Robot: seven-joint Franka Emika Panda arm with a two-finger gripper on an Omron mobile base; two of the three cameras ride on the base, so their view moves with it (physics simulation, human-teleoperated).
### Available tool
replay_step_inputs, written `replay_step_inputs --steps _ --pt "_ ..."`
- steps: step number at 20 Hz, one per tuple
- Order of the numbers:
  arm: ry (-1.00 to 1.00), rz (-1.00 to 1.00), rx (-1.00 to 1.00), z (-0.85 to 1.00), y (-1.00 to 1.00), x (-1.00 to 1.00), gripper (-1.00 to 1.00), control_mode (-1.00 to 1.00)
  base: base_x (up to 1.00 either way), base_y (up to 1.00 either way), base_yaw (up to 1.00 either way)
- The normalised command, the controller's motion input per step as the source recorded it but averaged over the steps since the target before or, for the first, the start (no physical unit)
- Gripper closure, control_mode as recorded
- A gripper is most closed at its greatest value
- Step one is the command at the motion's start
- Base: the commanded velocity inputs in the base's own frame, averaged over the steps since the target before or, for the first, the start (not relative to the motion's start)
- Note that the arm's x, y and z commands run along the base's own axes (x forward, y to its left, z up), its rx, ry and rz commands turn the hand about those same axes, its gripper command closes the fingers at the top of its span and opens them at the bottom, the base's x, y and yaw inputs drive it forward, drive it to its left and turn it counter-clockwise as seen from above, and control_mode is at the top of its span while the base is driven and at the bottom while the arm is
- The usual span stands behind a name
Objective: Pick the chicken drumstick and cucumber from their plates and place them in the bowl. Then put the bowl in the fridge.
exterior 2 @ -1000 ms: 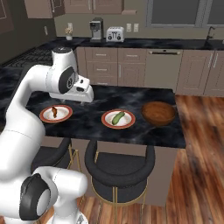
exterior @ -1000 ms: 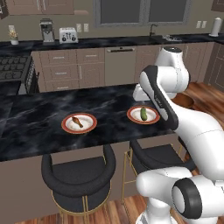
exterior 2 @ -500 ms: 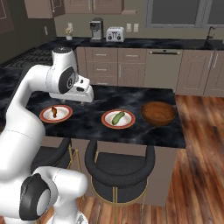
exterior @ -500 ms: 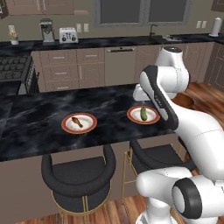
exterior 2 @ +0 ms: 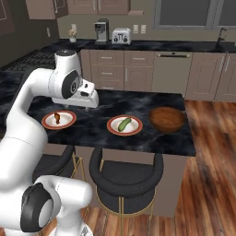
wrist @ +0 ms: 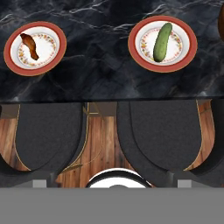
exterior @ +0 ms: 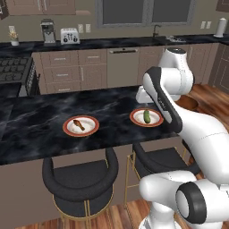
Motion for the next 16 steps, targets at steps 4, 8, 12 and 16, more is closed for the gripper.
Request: replay_step_inputs --steps 4,8,12,16 --pt "0.0 -0.06 0.0 -0.09 -0.05 0.24 -1.0 -1.0 0.0 0.0 0.0" --pt "0.14 -0.01 0.0 -0.15 -0.47 0.62 -1.0 -1.0 0.0 0.0 0.0" --pt "0.21 -0.01 0.0 -0.14 -0.46 0.62 -1.0 -1.0 0.0 0.0 0.0" --pt "0.11 -0.13 0.0 -0.34 -0.35 0.5 -1.0 -1.0 0.0 0.0 0.0"
